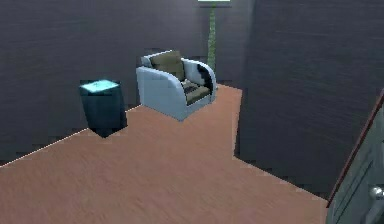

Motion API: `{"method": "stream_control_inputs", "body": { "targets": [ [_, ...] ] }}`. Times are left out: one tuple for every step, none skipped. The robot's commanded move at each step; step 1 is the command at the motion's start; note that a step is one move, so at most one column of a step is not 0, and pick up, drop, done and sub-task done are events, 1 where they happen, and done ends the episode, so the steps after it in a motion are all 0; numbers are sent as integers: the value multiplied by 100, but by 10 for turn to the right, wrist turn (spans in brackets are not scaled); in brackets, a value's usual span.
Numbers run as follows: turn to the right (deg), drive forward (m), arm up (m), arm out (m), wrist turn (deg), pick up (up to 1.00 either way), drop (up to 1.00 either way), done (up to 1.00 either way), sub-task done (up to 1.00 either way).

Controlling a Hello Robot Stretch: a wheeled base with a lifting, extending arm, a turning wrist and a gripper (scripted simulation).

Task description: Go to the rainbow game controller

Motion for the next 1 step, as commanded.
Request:
{"method": "stream_control_inputs", "body": {
  "targets": [
    [0,55,0,0,0,0,0,0,0]
  ]
}}
